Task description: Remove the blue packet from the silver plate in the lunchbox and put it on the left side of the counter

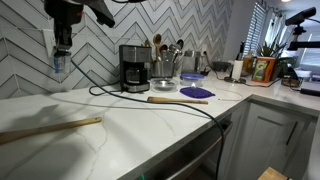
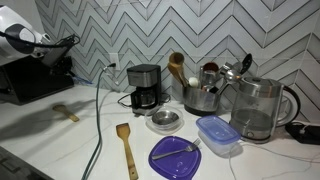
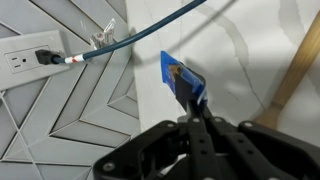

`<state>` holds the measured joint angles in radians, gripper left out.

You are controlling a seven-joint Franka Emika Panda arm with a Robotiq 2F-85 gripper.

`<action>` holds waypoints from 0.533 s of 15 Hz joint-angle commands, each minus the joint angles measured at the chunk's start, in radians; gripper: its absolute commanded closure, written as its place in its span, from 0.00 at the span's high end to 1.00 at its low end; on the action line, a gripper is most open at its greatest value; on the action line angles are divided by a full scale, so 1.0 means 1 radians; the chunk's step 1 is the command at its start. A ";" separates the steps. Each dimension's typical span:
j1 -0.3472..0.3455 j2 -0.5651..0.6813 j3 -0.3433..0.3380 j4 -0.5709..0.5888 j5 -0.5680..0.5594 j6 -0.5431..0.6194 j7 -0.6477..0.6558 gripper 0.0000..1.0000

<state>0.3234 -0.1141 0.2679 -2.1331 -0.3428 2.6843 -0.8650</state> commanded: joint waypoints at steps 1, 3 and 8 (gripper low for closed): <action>-0.005 0.002 0.006 0.002 -0.003 -0.001 0.003 0.02; -0.005 0.002 0.006 0.002 -0.003 0.000 0.003 0.02; 0.063 0.110 0.025 0.050 0.131 0.119 -0.225 0.00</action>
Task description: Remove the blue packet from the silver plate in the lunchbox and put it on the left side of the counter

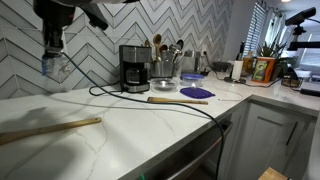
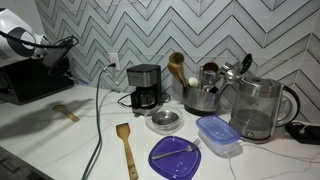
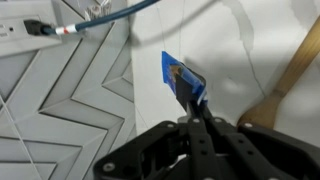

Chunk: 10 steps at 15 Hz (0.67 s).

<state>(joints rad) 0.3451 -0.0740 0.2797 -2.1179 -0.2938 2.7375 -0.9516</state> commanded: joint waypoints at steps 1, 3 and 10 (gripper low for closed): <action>0.054 0.092 0.025 0.039 0.114 0.100 -0.190 0.00; 0.073 0.126 0.049 0.040 0.205 0.155 -0.323 0.00; 0.008 0.231 0.219 0.035 0.594 0.251 -0.827 0.00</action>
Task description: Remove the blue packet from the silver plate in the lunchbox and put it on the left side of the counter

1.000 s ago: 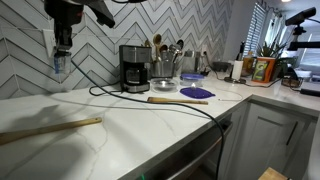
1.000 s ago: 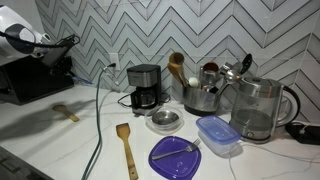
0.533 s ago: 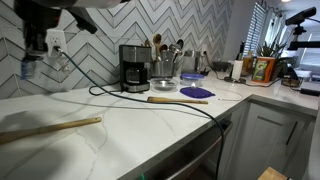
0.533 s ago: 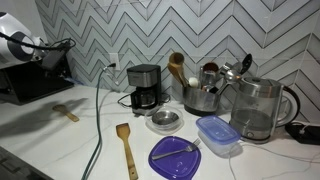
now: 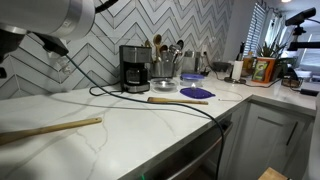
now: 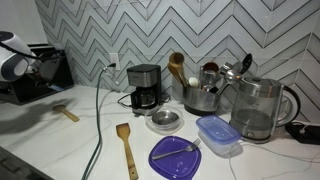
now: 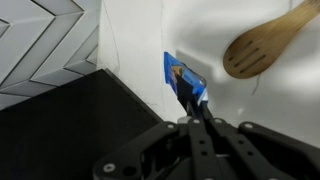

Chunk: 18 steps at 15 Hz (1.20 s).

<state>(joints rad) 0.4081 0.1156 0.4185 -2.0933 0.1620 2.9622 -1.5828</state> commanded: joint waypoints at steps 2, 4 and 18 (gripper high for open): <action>-0.095 0.075 0.136 0.029 0.245 0.024 -0.338 0.00; -0.134 0.102 0.182 0.052 0.333 0.007 -0.467 0.00; -0.306 0.255 0.281 0.069 0.401 -0.017 -0.819 0.00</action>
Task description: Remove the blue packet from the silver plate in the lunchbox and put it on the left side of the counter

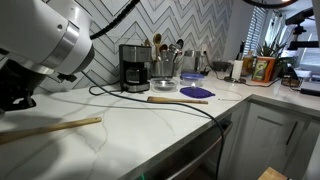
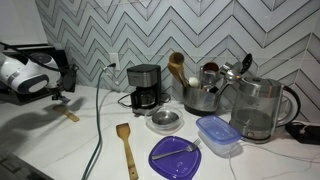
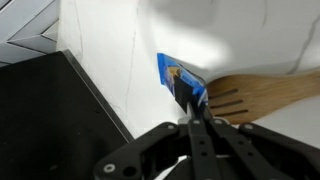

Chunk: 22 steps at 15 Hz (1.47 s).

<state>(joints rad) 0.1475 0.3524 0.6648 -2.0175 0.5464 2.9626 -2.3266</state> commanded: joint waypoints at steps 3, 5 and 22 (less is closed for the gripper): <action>-0.070 0.034 0.040 -0.015 0.009 -0.015 -0.128 0.00; -0.077 0.032 0.030 -0.024 0.001 -0.022 -0.142 0.27; -0.057 -0.458 -0.092 -0.095 0.327 -0.438 0.125 1.00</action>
<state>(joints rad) 0.0392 0.0439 0.6753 -2.0369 0.7471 2.6145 -2.2674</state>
